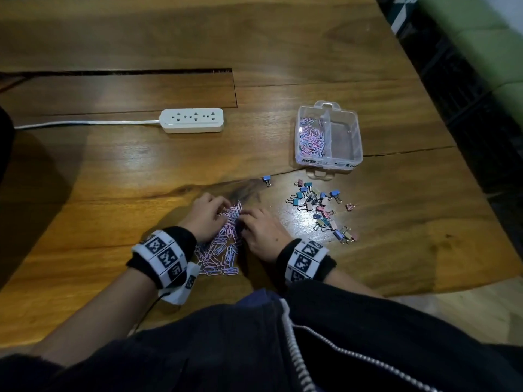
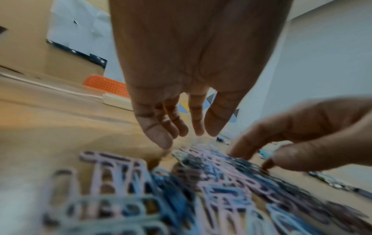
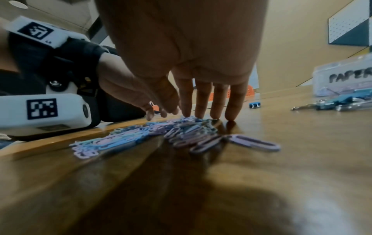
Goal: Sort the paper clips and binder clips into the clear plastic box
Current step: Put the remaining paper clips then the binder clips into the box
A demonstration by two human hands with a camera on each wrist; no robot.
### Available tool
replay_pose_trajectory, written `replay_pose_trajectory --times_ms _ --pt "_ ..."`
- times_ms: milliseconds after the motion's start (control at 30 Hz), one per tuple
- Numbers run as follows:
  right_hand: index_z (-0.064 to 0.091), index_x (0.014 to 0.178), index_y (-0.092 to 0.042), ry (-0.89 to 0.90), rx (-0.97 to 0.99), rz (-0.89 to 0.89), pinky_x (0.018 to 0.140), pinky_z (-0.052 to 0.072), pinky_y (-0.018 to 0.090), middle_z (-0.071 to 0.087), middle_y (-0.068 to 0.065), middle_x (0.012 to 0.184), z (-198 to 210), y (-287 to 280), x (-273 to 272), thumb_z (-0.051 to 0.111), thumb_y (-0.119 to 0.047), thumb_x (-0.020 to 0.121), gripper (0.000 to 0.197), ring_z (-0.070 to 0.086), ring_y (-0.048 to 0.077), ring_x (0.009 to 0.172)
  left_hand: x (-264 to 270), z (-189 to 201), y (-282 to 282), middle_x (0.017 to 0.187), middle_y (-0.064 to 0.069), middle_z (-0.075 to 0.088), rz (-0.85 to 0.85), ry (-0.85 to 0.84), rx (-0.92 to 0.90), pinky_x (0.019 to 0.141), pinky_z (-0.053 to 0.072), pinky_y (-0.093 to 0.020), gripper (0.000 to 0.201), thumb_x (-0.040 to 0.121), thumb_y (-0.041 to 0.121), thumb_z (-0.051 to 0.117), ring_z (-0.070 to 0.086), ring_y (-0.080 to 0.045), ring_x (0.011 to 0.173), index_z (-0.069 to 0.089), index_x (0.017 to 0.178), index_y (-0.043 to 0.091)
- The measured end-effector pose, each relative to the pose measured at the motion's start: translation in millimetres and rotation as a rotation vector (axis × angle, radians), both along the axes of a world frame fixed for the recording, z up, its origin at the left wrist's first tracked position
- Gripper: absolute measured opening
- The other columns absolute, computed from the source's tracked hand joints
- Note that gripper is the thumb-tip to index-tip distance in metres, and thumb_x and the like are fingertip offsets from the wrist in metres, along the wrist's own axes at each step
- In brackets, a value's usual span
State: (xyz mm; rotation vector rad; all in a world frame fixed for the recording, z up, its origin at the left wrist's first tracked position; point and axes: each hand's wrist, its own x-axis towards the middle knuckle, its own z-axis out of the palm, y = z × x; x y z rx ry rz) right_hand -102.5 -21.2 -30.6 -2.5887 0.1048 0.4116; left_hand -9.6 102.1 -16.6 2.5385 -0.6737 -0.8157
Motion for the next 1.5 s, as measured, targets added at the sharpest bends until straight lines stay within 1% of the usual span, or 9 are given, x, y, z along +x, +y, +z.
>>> replay_pose_trajectory --times_ms 100,300,500,633,800,1133,1233,1367,1500 --pt "0.045 0.126 -0.012 -0.061 -0.018 -0.075 0.107 0.033 0.04 0.043 0.007 0.136 1.4 -7.9 6.6 0.043 -0.015 0.089 0.037 0.036 0.023 0.125 8.1 0.7 12.7 0.133 -0.012 0.041 0.13 -0.077 0.045 0.106 0.036 -0.037 0.037 0.09 0.021 0.053 0.039 -0.026 0.124 0.048 0.125 0.015" --pt "0.02 0.142 -0.019 0.103 -0.181 -0.06 0.113 0.015 0.049 0.01 0.003 0.155 1.3 -18.3 38.2 0.039 -0.035 0.093 0.055 0.009 0.025 0.142 11.3 1.0 20.1 0.133 -0.014 0.04 0.252 -0.122 0.169 0.102 0.039 -0.038 0.041 0.088 0.02 0.053 0.04 -0.029 0.122 0.044 0.128 0.014" --pt "0.046 0.129 -0.016 0.016 0.0 0.086 0.115 0.019 0.043 0.032 0.001 0.149 -0.4 -17.1 0.0 0.039 -0.021 0.094 0.036 0.022 0.02 0.139 -8.0 0.7 21.6 0.125 -0.01 0.047 0.068 0.055 -0.005 0.095 0.039 -0.027 0.028 0.09 0.019 0.053 0.048 -0.022 0.114 0.054 0.118 0.013" --pt "0.048 0.127 -0.013 -0.071 0.114 -0.06 0.111 0.026 0.034 0.045 0.005 0.137 9.9 -30.1 -38.2 0.049 -0.021 0.09 0.038 0.036 0.02 0.128 -7.7 8.0 48.5 0.138 -0.01 0.035 0.162 0.043 0.127 0.107 0.036 -0.046 0.065 0.071 0.033 0.074 0.034 -0.028 0.129 0.045 0.128 0.021" --pt "0.037 0.131 -0.023 0.154 -0.015 -0.128 0.104 0.031 0.034 0.036 0.006 0.132 20.3 -37.8 -59.8 0.067 -0.027 0.076 0.063 0.031 0.021 0.122 -23.2 14.6 65.1 0.147 -0.01 0.022 0.134 0.16 0.348 0.108 0.037 -0.046 0.105 0.053 0.025 0.086 0.029 -0.032 0.134 0.026 0.139 0.026" --pt "0.043 0.13 -0.011 0.001 0.178 -0.266 0.101 0.036 0.026 0.042 0.012 0.122 5.9 -11.5 -27.7 0.055 -0.005 0.085 0.047 0.045 0.021 0.111 -41.4 1.7 16.3 0.121 -0.008 0.044 0.06 0.116 0.0 0.086 0.043 -0.027 0.056 0.068 0.013 0.078 0.048 -0.018 0.094 0.047 0.115 0.013" --pt "0.039 0.132 -0.014 0.029 0.188 -0.347 0.103 0.033 0.028 0.038 0.009 0.127 8.2 -20.9 -21.4 0.06 -0.014 0.083 0.053 0.041 0.022 0.118 -39.4 2.5 8.9 0.134 -0.007 0.037 0.066 -0.007 0.017 0.103 0.039 -0.033 0.072 0.069 0.02 0.077 0.041 -0.021 0.123 0.039 0.13 0.018" --pt "0.023 0.14 -0.025 0.159 0.007 -0.178 0.105 0.032 0.038 0.031 0.009 0.135 10.1 -28.1 -29.4 0.073 -0.047 0.063 0.094 0.031 0.024 0.125 -27.2 8.1 5.8 0.151 -0.005 0.018 -0.076 -0.022 0.18 0.111 0.027 -0.043 0.105 0.063 0.033 0.08 0.018 -0.027 0.138 0.014 0.146 0.027" --pt "0.018 0.14 -0.029 0.106 -0.145 -0.049 0.099 0.035 0.038 0.03 0.008 0.137 1.5 -20.2 -21.8 0.073 -0.054 0.06 0.101 0.031 0.025 0.121 -28.2 4.1 -8.6 0.148 -0.003 0.026 -0.267 -0.12 0.222 0.108 0.033 -0.038 0.084 0.074 0.032 0.071 0.026 -0.026 0.133 0.024 0.144 0.027"
